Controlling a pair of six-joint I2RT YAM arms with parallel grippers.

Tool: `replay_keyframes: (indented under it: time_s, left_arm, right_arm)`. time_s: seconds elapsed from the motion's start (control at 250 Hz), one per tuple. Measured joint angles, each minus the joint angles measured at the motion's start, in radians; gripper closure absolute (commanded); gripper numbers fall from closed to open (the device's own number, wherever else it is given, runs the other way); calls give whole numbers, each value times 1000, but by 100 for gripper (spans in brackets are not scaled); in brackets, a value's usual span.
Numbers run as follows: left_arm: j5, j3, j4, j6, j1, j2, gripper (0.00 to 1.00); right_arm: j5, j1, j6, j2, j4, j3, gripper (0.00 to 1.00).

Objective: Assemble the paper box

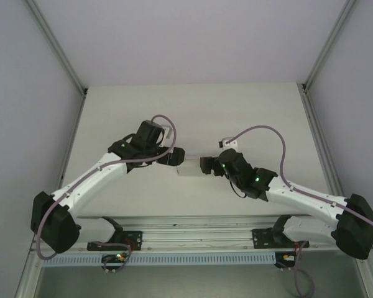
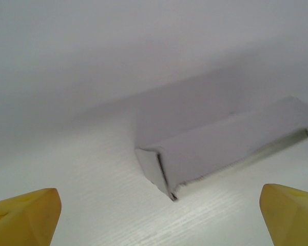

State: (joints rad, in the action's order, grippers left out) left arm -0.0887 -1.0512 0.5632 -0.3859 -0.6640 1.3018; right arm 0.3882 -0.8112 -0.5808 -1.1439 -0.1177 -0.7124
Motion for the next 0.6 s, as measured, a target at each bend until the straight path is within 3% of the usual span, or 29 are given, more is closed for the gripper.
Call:
replay_keyframes:
  time_s: [0.367,0.599]
  left_arm:
    - [-52,40,-74,-11,51,113,5]
    - [-127,144,-182,-34,61,110,33]
  right_arm:
    - [-10,114,-69,-112,-60,-43,0]
    - [-54,119,-130,-157,-49,-2,9]
